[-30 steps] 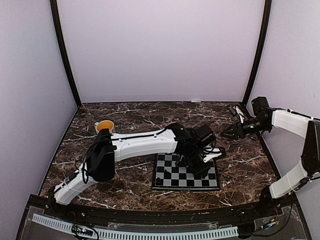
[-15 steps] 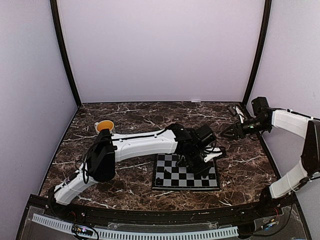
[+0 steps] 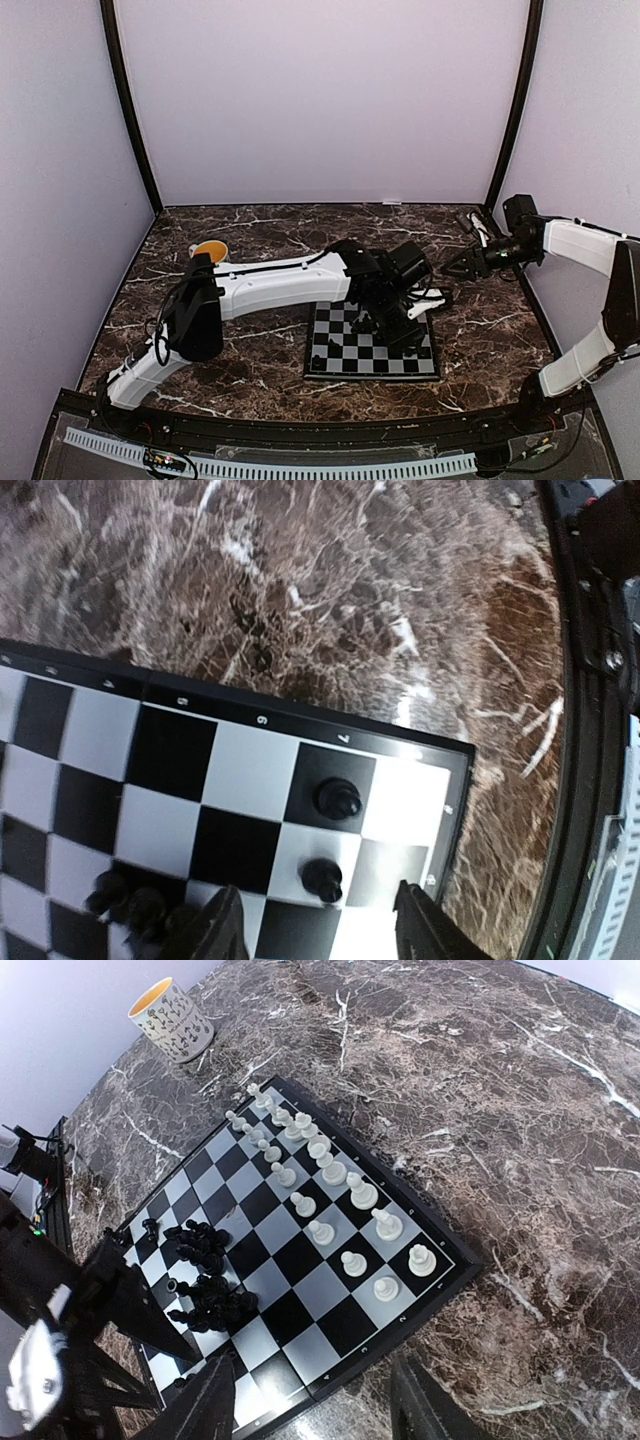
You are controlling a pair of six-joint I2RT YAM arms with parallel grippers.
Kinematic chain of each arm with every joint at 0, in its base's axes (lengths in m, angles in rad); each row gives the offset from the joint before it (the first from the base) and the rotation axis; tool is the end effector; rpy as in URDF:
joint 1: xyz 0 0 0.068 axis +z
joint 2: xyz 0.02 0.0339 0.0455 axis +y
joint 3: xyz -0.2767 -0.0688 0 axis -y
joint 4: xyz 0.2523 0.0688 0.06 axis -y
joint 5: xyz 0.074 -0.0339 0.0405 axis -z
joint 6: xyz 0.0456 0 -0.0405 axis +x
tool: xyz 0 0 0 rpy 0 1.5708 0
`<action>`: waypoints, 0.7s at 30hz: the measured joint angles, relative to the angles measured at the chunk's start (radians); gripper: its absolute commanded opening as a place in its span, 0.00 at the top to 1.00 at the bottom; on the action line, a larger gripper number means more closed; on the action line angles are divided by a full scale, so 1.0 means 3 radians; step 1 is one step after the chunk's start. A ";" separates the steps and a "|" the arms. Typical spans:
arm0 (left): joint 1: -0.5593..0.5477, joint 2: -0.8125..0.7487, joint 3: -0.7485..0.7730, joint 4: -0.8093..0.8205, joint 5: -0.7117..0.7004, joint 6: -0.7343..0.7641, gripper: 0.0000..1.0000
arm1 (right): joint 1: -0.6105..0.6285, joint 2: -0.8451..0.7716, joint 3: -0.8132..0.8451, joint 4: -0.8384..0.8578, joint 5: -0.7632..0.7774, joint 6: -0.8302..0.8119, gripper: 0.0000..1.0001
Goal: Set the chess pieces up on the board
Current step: Pick up the pawn from the chessboard.
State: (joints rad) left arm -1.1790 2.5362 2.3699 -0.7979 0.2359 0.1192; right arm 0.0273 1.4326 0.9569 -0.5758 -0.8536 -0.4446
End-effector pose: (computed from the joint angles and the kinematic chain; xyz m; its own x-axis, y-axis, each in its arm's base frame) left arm 0.2092 -0.5343 0.1911 -0.1986 0.7835 -0.5889 0.9801 0.1561 -0.1229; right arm 0.2842 0.0421 0.2351 -0.6150 -0.2996 -0.7294 -0.7270 0.5737 0.3772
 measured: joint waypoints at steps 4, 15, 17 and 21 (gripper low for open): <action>-0.0001 -0.0491 -0.0301 -0.0041 -0.0067 0.0132 0.47 | 0.0000 0.0000 0.0000 -0.0019 -0.0017 -0.0046 0.46; 0.0416 -0.2394 -0.2265 0.0062 -0.0253 0.0704 0.52 | 0.0001 -0.0001 0.0000 -0.0033 -0.0057 -0.0111 0.46; 0.0568 -0.2441 -0.2608 0.0097 -0.0253 0.0820 0.52 | 0.0003 -0.0001 0.0000 -0.0042 -0.0067 -0.0111 0.46; 0.0713 -0.2355 -0.2892 0.0136 -0.0294 0.0994 0.54 | 0.0004 -0.0001 0.0000 -0.0052 -0.0075 -0.0111 0.46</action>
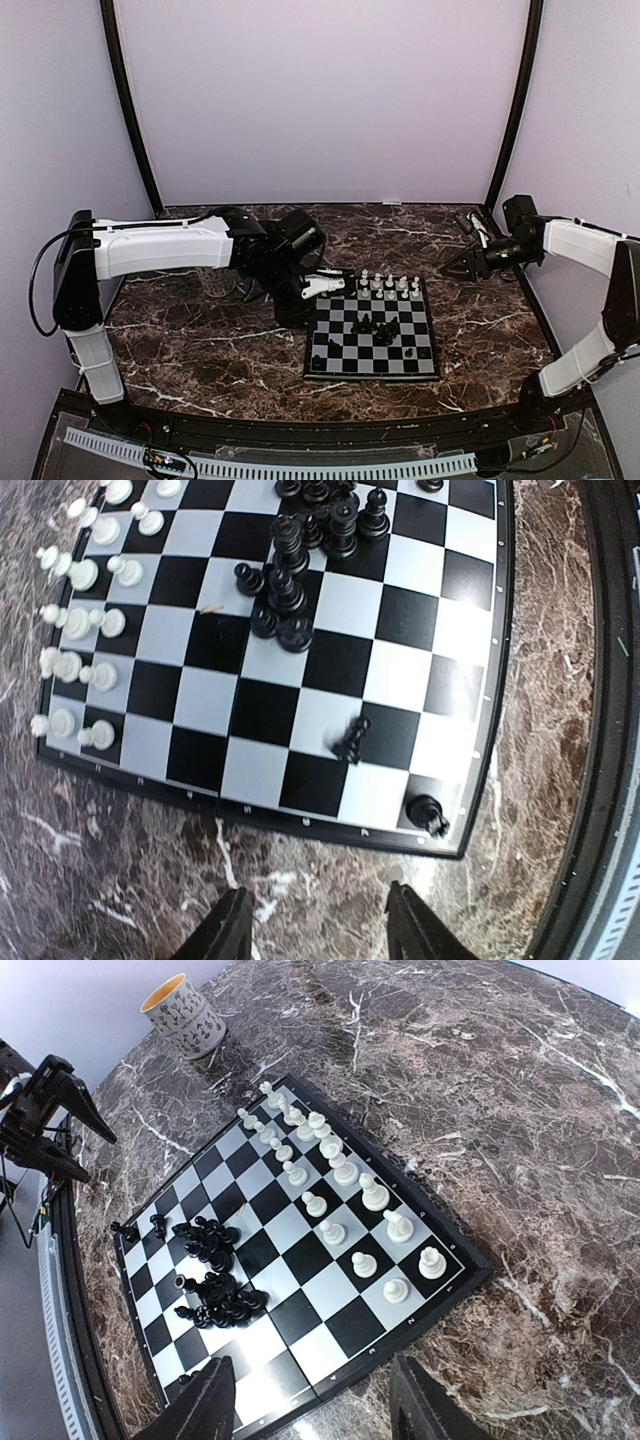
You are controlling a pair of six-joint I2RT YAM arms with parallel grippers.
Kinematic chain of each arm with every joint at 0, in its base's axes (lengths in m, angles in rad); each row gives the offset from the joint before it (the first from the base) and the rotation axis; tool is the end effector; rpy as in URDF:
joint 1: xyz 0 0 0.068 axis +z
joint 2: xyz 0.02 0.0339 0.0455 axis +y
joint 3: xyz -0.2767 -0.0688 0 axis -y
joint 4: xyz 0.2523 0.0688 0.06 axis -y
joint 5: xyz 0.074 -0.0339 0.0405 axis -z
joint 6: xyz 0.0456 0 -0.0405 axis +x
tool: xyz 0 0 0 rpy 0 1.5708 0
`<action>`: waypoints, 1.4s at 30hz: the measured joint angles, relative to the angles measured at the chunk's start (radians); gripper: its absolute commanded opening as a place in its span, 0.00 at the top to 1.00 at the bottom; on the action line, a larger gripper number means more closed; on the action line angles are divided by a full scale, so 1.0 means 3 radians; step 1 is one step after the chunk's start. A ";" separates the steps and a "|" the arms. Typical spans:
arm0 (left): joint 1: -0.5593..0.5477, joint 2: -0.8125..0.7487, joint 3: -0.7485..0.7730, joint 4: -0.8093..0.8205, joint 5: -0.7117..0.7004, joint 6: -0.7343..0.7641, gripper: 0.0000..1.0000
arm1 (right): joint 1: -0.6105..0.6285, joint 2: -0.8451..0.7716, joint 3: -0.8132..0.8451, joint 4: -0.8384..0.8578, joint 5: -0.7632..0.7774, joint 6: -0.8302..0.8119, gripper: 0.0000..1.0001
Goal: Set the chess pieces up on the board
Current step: Pick up the pawn from the chessboard.
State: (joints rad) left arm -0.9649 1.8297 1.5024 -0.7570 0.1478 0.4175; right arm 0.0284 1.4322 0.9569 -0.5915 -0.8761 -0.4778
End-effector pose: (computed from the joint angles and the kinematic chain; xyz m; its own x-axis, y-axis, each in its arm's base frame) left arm 0.2250 -0.3365 0.2514 -0.1146 0.8697 -0.4802 0.9832 0.1685 0.0706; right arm 0.2823 0.0431 0.2351 -0.5984 -0.3115 -0.7382 -0.7480 0.5474 0.3753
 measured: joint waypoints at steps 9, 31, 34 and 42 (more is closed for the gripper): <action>-0.0060 0.0459 0.0102 0.0160 -0.0053 0.0280 0.58 | 0.0003 0.0000 0.0000 0.0000 -0.0008 0.0000 0.46; -0.0191 0.0891 0.0289 0.0337 -0.0122 0.0613 0.66 | 0.0004 0.0001 0.0001 -0.0039 -0.0006 -0.0060 0.46; -0.0191 0.0902 0.0314 0.0328 -0.0120 0.0622 0.69 | 0.0004 0.0006 0.0001 -0.0052 -0.0006 -0.0064 0.47; -0.0191 0.0933 0.0354 0.0257 -0.0095 0.0629 0.76 | 0.0005 0.0022 0.0005 -0.0055 -0.0006 -0.0065 0.47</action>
State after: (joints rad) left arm -1.0222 2.1098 1.6085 -0.6800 0.1192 0.6064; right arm 0.0299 1.4387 0.9585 -0.6079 -0.8780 -0.4973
